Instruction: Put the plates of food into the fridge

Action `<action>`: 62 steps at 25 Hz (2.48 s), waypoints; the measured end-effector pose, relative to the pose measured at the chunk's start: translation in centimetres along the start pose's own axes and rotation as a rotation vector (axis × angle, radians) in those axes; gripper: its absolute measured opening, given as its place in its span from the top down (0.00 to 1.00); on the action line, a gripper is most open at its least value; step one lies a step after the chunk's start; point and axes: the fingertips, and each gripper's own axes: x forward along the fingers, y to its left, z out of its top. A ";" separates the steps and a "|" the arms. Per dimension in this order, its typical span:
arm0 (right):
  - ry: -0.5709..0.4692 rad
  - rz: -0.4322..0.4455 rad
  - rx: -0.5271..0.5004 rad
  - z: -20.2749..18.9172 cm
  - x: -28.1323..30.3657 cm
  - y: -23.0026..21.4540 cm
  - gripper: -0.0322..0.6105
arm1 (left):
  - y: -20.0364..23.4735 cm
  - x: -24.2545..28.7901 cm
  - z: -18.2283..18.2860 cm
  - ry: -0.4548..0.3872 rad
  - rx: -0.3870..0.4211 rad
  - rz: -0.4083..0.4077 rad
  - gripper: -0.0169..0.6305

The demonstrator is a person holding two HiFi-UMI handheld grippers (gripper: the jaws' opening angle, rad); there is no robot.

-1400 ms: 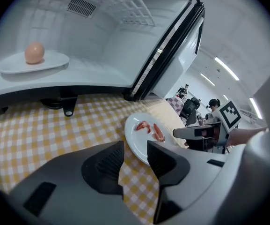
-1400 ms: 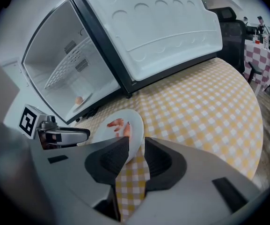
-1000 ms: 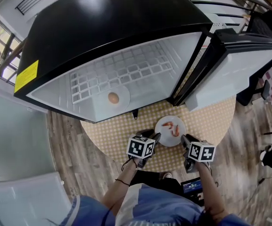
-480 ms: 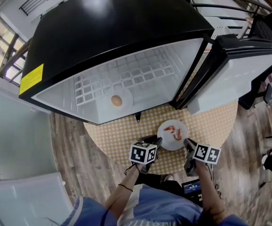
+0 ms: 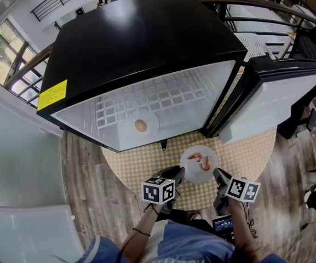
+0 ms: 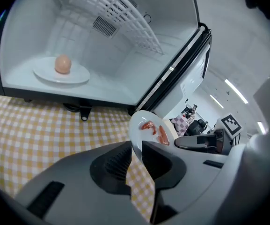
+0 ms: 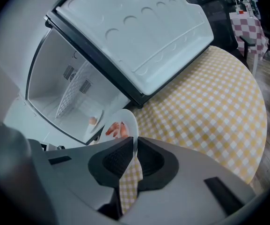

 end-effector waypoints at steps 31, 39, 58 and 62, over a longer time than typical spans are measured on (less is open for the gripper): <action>-0.171 0.348 -0.231 11.7 -3.3 20.7 0.90 | -1.7 -14.8 16.5 -0.442 0.033 0.095 0.86; -0.218 0.395 -0.236 14.2 -2.5 24.3 0.90 | -0.5 -16.5 20.6 -0.483 0.034 0.112 0.86; -0.291 0.316 -0.107 17.5 2.5 25.9 0.90 | 3.6 -15.0 27.2 -0.387 0.006 0.237 0.86; -0.298 0.324 -0.012 17.8 3.4 25.7 0.90 | 4.2 -14.6 27.7 -0.369 0.028 0.257 0.86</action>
